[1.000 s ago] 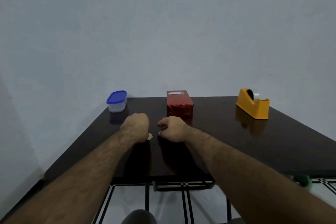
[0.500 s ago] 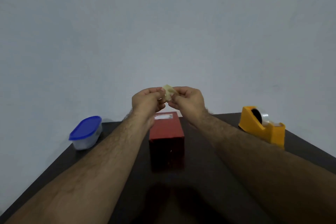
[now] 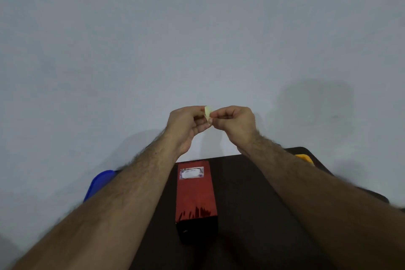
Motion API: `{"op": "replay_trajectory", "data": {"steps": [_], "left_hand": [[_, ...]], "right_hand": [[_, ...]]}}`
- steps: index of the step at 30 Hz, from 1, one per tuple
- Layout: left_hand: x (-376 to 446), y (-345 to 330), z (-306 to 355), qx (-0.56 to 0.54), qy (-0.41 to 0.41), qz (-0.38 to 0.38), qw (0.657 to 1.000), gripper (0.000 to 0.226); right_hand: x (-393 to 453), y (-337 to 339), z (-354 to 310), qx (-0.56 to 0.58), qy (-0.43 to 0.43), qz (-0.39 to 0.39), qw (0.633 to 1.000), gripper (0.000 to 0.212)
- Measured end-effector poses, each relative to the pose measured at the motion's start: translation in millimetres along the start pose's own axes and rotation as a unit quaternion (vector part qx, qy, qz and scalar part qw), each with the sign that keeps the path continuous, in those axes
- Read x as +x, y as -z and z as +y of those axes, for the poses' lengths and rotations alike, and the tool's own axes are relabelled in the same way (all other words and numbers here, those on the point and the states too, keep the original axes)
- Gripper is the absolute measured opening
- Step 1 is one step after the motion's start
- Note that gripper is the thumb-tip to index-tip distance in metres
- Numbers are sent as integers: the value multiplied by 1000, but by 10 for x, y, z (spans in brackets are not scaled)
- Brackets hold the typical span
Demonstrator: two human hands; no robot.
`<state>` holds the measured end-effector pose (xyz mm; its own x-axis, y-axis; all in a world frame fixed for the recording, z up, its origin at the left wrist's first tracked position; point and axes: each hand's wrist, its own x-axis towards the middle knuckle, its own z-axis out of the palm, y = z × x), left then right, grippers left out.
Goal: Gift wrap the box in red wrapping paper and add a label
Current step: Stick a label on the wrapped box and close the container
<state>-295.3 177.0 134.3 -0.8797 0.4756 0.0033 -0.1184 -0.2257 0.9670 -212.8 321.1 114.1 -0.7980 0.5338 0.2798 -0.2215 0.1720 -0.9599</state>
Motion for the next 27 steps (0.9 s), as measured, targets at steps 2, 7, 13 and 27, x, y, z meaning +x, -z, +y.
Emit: {"op": "replay_trajectory", "data": {"steps": [2,7,13,27], "left_hand": [[-73,-100,270,96,-23,-53,994,19],[-98,-352,594,417,-170,-112,886,23],[-292,-908,477,306,-72,-92,945,11],[-782,-3080,-360,411,-107,-116,898,30]], "right_hand": [[-9,114,-266,-13,-23,14,1000,15],[-145,432,-609,4,-68,22,997,24],[-412,959,-595,-6,-30,-1,1000,31],[-547,3444,-538,-176,-71,-65,980,16]]}}
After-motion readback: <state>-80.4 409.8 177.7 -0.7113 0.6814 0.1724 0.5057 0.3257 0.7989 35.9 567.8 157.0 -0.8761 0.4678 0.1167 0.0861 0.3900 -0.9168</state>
